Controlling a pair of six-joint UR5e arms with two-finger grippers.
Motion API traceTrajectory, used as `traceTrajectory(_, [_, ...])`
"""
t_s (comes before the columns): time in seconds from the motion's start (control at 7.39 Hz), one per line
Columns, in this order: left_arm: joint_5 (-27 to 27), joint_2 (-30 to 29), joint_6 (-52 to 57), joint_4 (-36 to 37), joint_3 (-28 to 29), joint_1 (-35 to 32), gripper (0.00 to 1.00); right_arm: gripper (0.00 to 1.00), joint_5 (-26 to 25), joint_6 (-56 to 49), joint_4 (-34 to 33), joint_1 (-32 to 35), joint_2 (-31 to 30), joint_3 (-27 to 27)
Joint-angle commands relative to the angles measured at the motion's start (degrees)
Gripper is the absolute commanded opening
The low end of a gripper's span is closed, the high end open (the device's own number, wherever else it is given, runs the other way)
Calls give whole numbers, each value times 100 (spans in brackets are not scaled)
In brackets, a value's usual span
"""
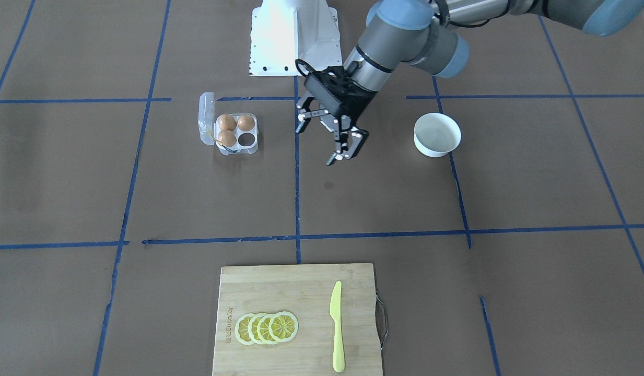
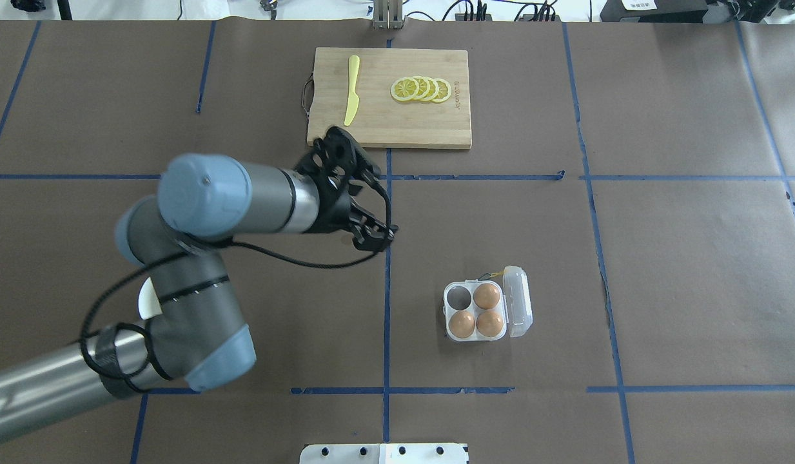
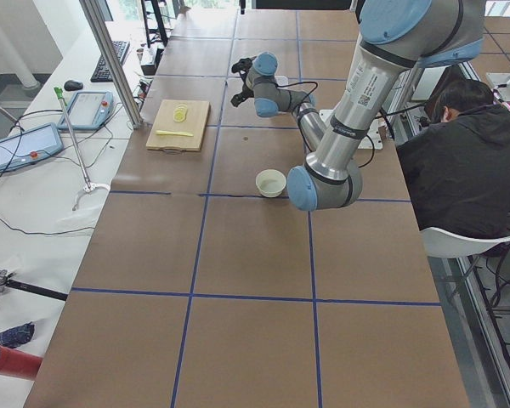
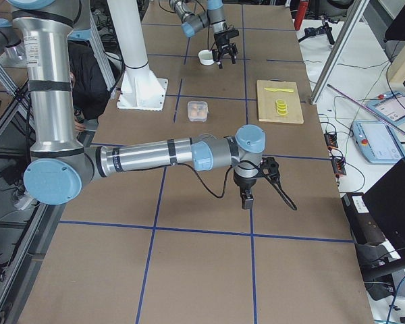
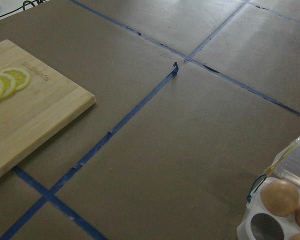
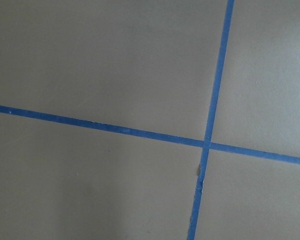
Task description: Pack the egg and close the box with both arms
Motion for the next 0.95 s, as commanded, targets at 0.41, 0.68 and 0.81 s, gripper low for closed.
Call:
traceTrajectory(0.41, [-1167, 1508, 2966, 1840, -144, -3592, 100, 100, 513, -58, 0, 0, -91, 4])
traceTrajectory(0.68, [-1228, 2106, 3775, 1980, 601, -4762, 100, 100, 548, -59, 0, 0, -47, 65])
traceTrajectory(0.81, [-1333, 2100, 3915, 2120, 1093, -5245, 100, 100, 514, -68, 18, -9, -56, 118])
